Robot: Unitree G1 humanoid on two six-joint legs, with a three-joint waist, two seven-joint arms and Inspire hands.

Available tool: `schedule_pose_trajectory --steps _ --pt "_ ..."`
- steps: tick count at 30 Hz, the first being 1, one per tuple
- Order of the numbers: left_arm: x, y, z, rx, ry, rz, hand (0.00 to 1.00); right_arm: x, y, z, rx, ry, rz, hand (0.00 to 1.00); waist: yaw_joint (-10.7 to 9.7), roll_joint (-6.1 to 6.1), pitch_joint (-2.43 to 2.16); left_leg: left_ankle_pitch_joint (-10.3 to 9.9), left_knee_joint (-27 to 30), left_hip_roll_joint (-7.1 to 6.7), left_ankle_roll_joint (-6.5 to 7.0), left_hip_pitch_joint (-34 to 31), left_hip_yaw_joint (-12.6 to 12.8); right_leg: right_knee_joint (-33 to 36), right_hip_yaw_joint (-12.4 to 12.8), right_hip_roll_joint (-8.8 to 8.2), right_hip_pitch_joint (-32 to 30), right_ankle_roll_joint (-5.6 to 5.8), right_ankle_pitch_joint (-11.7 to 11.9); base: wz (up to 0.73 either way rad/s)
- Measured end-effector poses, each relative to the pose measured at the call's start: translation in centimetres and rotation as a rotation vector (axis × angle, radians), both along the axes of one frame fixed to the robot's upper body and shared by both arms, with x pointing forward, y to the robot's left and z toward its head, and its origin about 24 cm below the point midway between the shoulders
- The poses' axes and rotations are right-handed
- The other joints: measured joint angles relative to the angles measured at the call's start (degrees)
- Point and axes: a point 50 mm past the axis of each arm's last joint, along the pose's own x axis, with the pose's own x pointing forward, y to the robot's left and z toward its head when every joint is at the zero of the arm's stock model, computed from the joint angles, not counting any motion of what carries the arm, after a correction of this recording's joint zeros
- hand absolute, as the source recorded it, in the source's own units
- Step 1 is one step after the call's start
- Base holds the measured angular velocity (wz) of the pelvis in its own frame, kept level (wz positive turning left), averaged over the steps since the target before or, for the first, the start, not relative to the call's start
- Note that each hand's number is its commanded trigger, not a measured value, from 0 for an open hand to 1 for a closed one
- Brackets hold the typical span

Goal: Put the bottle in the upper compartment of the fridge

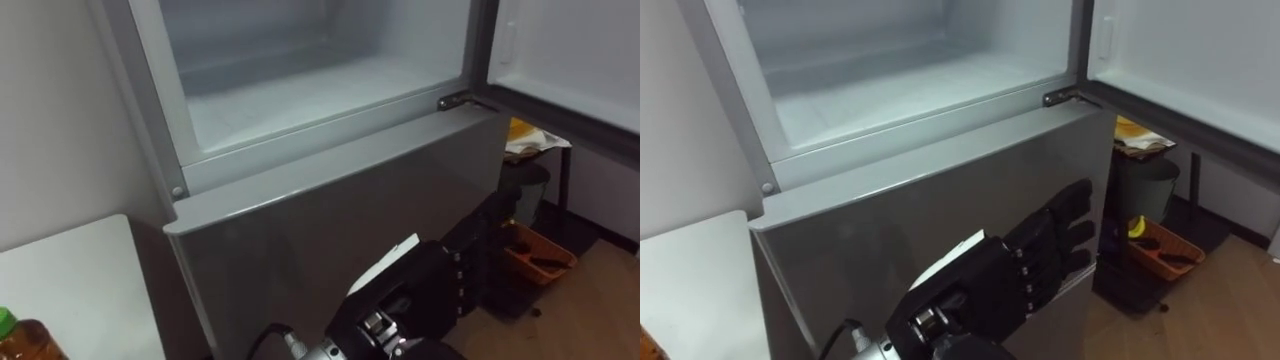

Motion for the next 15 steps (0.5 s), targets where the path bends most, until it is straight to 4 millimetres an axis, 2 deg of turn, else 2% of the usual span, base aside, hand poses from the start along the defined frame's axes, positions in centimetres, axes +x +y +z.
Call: schedule_pose_trajectory --steps 11,15 --pt "0.0 0.4 0.6 -0.015 -0.024 0.018 0.00 -0.2 0.1 -0.1 -0.006 0.004 -0.004 0.00 0.7 -0.19 -0.04 0.1 -0.1 -0.03 -0.05 0.0 -0.2 0.0 -0.1 0.01 0.1 -0.02 0.0 0.00" --pt "-0.1 0.8 1.2 -0.028 -0.052 0.025 0.00 -0.2 0.4 -0.1 -0.002 0.006 -0.008 0.00 1.4 -0.95 -0.17 0.2 -0.2 -0.02 -0.10 -0.2 -1.1 -0.1 -0.7 -0.02 0.3 -0.08 0.0 0.07"
